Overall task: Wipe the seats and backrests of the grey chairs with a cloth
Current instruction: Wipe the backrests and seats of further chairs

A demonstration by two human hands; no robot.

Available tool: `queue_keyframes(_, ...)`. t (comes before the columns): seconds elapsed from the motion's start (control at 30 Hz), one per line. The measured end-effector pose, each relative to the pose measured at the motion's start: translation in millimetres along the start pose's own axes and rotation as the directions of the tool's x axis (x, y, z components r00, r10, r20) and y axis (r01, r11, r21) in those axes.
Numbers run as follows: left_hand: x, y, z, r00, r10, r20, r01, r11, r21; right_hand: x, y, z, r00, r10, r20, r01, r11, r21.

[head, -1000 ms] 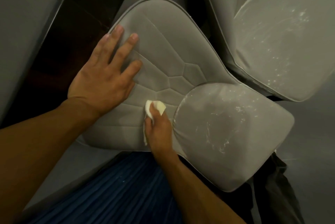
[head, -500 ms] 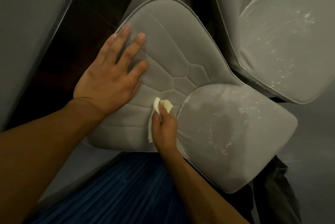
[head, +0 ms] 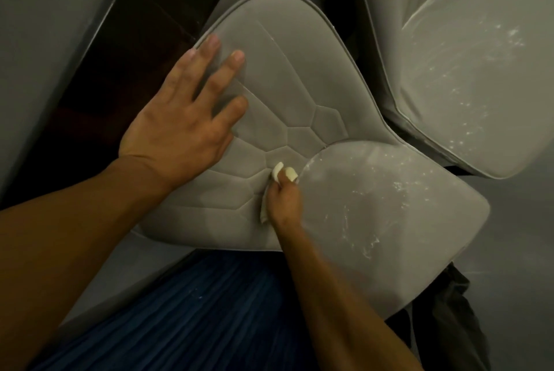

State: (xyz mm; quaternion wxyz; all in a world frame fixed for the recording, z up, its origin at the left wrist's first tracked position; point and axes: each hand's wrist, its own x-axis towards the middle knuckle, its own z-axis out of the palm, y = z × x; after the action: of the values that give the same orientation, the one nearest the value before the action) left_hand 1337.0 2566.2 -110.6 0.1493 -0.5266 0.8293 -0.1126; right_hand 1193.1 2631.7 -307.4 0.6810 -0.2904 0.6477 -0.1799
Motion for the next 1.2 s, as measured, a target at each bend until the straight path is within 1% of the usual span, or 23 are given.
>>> queue_keyframes(0.07,-0.4,-0.3,0.1,1.000,0.001,0.002,-0.001,1.000,0.001,-28.1,-4.9,0.2,0.981,-0.177,0.074,0.176,0.984,0.020)
queue_keyframes(0.1,-0.8,-0.6,-0.5,1.000,0.002,0.003,-0.002,1.000,0.003,-38.5,-3.6,1.7,0.959,-0.267,0.098,0.269,0.963,-0.006)
queue_keyframes(0.13,-1.5,-1.2,-0.8,1.000,0.003,0.005,-0.003,1.000,0.006,-43.7,2.1,2.9,0.939,-0.322,0.118,0.326,0.945,-0.015)
queue_keyframes(0.2,-1.3,-1.2,-1.1,1.000,-0.001,0.002,0.001,1.000,0.005,-37.0,14.1,3.4,0.917,-0.382,0.117,0.392,0.916,-0.082)
queue_keyframes(0.23,-0.8,-0.6,-1.2,1.000,-0.003,0.002,0.003,1.000,0.005,-31.0,17.0,2.4,0.922,-0.373,0.100,0.384,0.914,-0.128)
queue_keyframes(0.3,0.3,1.3,-1.0,1.000,-0.011,-0.002,0.011,1.000,0.015,-16.3,18.6,-1.7,0.960,-0.271,0.063,0.278,0.949,-0.147)
queue_keyframes(0.4,0.2,1.3,-0.1,1.000,-0.011,0.002,0.011,0.999,0.045,16.6,25.5,-1.9,0.995,-0.091,0.044,0.101,0.938,-0.332)
queue_keyframes(0.47,0.2,0.8,0.5,1.000,-0.010,0.004,0.010,0.998,0.063,44.6,30.7,-1.9,0.999,0.019,-0.035,-0.027,0.969,-0.246)
queue_keyframes(0.53,-0.5,0.4,1.0,1.000,-0.010,0.015,0.009,0.997,0.079,63.1,25.0,-2.6,0.983,0.178,-0.043,-0.183,0.970,-0.161)
queue_keyframes(0.6,-0.4,-0.1,1.1,1.000,-0.012,0.029,0.010,0.997,0.081,63.3,7.4,0.6,0.975,0.214,-0.058,-0.219,0.969,-0.109)
queue_keyframes(0.63,-0.5,-0.1,1.0,0.999,-0.012,0.032,0.009,0.997,0.081,56.4,-3.7,3.6,0.981,0.172,-0.093,-0.178,0.982,-0.063)
queue_keyframes(0.7,-0.3,-0.2,2.1,1.000,-0.015,0.026,0.012,0.996,0.083,28.8,-27.9,9.0,0.979,-0.025,-0.201,0.025,1.000,0.001)
queue_keyframes(0.73,0.2,0.1,2.5,1.000,-0.013,0.019,0.012,0.997,0.079,10.9,-36.8,12.6,0.972,-0.108,-0.209,0.118,0.992,0.035)
queue_keyframes(0.8,0.0,-0.3,1.7,1.000,-0.007,0.011,0.007,0.998,0.057,-27.8,-44.8,19.2,0.968,-0.221,-0.123,0.233,0.967,0.099)
queue_keyframes(0.87,-0.4,-0.6,0.5,1.000,-0.001,0.007,0.001,1.000,0.031,-56.5,-43.3,18.8,0.954,-0.299,-0.003,0.296,0.944,0.145)
queue_keyframes(0.9,-0.2,-0.7,-0.2,1.000,0.003,0.006,-0.003,1.000,0.026,-61.8,-37.5,16.3,0.936,-0.350,0.028,0.345,0.931,0.124)
queue_keyframes(0.97,-0.7,-0.9,-0.3,1.000,0.006,-0.002,-0.006,1.000,0.026,-47.7,-25.2,10.9,0.911,-0.409,0.050,0.412,0.906,-0.098)
queue_keyframes(1.0,-0.8,-0.9,-0.1,1.000,0.005,-0.009,-0.005,1.000,0.027,-34.1,-20.5,8.2,0.923,-0.383,0.032,0.381,0.901,-0.208)
queue_keyframes(1.03,-0.7,-0.8,-0.2,1.000,0.004,-0.015,-0.004,1.000,0.027,-18.9,-17.9,5.4,0.952,-0.305,-0.011,0.293,0.922,-0.253)
queue_keyframes(1.07,-0.7,-0.6,0.0,1.000,0.003,-0.015,-0.002,1.000,0.025,-5.9,-20.8,2.9,0.975,-0.212,-0.070,0.193,0.958,-0.211)
queue_keyframes(1.1,-0.8,-0.6,0.0,1.000,0.001,-0.011,-0.001,1.000,0.022,4.9,-28.2,-0.1,0.983,-0.128,-0.130,0.115,0.988,-0.106)
queue_keyframes(1.17,-1.0,-0.6,-0.1,1.000,-0.002,-0.001,0.002,1.000,0.031,20.6,-45.4,-2.5,0.978,-0.030,-0.208,0.053,0.993,0.104)
queue_keyframes(1.2,-1.1,-0.8,0.2,1.000,-0.002,0.000,0.002,0.999,0.043,22.0,-53.3,-0.3,0.971,-0.025,-0.238,0.063,0.986,0.154)
